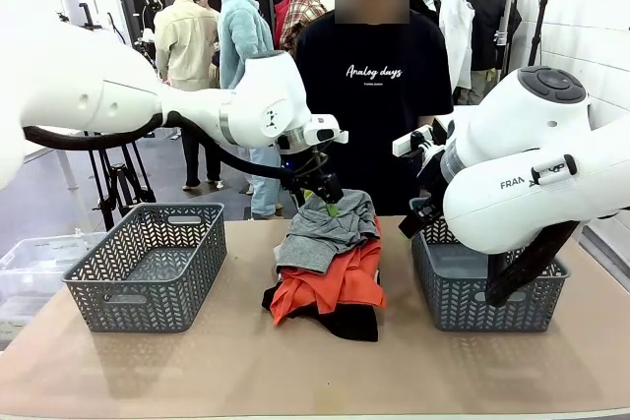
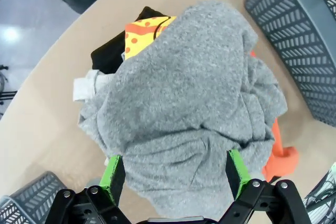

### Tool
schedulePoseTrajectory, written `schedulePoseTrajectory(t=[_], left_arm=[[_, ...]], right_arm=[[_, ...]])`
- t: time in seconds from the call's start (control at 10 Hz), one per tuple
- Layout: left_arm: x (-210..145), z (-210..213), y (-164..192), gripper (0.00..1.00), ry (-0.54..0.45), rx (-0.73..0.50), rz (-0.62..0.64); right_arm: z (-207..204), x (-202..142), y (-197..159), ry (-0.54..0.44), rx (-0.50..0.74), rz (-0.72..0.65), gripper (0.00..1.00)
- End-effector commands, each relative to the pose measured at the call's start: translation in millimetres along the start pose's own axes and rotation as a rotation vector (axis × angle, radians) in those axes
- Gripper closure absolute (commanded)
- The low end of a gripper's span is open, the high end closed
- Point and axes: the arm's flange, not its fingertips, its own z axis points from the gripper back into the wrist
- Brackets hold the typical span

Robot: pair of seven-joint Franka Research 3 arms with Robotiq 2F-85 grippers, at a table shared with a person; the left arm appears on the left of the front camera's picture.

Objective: Sort the tops and bottoms.
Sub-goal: Lift clothes from the center of the table with your left hand.

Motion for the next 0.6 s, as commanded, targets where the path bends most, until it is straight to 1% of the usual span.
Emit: schedulePoseTrajectory(t=[0.0, 0.1, 0.2, 0.3, 0.5], left_arm=[[9.1, -6.9, 5.4, 0.0, 0.008, 0.016, 0.055], [7.9, -9.3, 5.5, 0.0, 0.005, -0.001, 0.069], [5.6, -9.6, 8.6, 0.12, -0.015, -0.015, 0.066], [3.3, -10.7, 9.9, 0.3, 0.003, -0.027, 0.073], [1.5, -10.7, 11.2, 0.67, 0.009, -0.031, 0.078]], right_arm=[[-0.4, 0.1, -1.0, -0.007, -0.001, -0.003, 0.0], [-0.4, 0.1, -1.0, -0.007, -0.001, -0.003, 0.0], [-0.4, 0.1, -1.0, -0.007, -0.001, -0.003, 0.0], [-0.4, 0.1, -1.0, -0.007, -0.001, -0.003, 0.0], [-0.4, 0.1, -1.0, -0.007, -0.001, -0.003, 0.0]])
